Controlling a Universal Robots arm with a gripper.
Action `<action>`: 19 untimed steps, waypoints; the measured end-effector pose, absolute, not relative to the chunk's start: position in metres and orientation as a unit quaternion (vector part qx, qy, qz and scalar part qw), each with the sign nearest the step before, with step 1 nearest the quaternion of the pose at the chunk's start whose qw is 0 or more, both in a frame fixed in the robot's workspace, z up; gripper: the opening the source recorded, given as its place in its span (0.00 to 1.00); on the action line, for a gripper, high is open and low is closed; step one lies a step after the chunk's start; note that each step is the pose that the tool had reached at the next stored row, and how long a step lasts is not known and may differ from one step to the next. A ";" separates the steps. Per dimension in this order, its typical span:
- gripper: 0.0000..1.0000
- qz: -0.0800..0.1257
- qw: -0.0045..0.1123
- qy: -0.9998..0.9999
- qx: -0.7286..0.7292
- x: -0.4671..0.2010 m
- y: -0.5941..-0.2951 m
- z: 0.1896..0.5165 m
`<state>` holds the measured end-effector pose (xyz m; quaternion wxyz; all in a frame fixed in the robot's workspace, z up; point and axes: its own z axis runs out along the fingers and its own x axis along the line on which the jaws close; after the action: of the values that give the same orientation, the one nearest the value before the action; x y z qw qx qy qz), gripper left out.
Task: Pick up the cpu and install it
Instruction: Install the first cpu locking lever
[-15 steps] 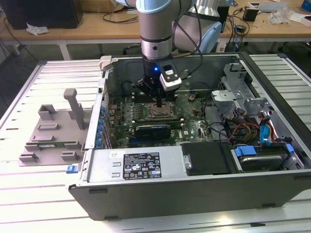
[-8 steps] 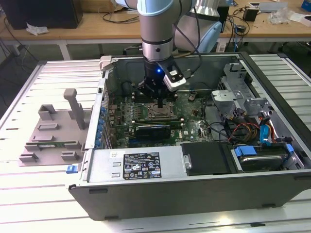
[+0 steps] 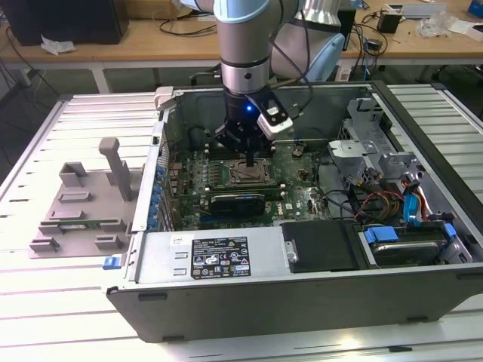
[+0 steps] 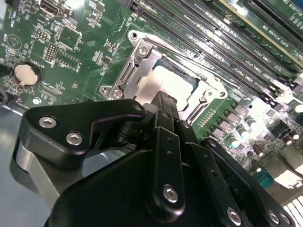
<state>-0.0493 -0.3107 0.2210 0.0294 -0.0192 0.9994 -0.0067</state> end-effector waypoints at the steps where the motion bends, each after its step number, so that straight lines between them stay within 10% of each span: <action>1: 0.11 -0.007 0.029 0.999 -0.019 -0.049 -0.311 0.224; 19: 0.11 -0.033 0.023 0.999 -0.017 -0.049 -0.320 0.235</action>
<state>-0.0493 -0.3201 0.2351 0.0234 -0.0167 0.9991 -0.0327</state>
